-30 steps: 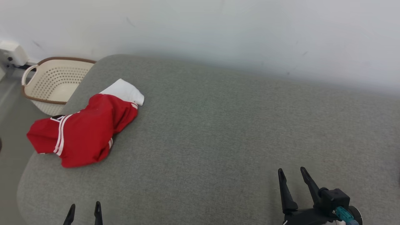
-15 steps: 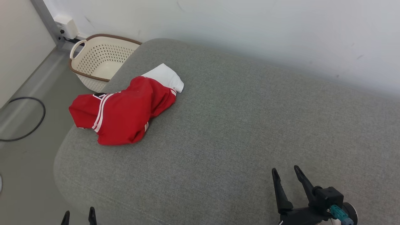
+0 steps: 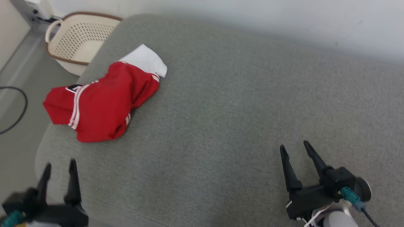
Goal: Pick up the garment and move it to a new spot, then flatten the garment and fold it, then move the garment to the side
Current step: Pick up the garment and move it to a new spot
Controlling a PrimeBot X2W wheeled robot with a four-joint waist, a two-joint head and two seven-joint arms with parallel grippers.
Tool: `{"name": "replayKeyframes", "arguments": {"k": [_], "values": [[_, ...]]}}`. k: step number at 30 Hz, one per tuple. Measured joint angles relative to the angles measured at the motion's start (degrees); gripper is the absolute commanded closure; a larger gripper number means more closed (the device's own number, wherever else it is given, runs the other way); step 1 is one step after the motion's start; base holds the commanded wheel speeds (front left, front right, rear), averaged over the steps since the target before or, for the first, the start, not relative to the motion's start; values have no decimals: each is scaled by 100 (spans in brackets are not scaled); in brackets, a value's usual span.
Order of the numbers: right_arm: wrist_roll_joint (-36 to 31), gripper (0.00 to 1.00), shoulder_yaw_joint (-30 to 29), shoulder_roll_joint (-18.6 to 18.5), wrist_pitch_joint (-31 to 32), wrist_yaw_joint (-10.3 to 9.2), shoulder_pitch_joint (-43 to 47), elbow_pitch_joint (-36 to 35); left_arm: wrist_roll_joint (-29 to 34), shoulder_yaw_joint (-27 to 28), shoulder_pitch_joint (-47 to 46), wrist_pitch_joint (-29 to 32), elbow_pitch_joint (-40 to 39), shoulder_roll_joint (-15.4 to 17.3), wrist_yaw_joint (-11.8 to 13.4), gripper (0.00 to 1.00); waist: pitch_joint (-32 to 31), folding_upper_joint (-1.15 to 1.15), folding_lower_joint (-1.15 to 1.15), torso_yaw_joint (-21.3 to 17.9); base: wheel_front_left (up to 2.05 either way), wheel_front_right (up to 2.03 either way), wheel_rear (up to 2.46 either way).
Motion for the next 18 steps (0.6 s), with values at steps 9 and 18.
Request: {"name": "replayKeyframes", "arguments": {"k": [9,18], "values": [[-56,0,174,-187,1,0,-409,-167,-56,-62,-1272,1,916,560,-90,0,580,0,1,-416,0,0,0],[-138,0,121,-149,0,0,-545,-308,-294,264,-2003,0,1972,1047,-86,0,1039,0,1,-910,0,0,0]]}}
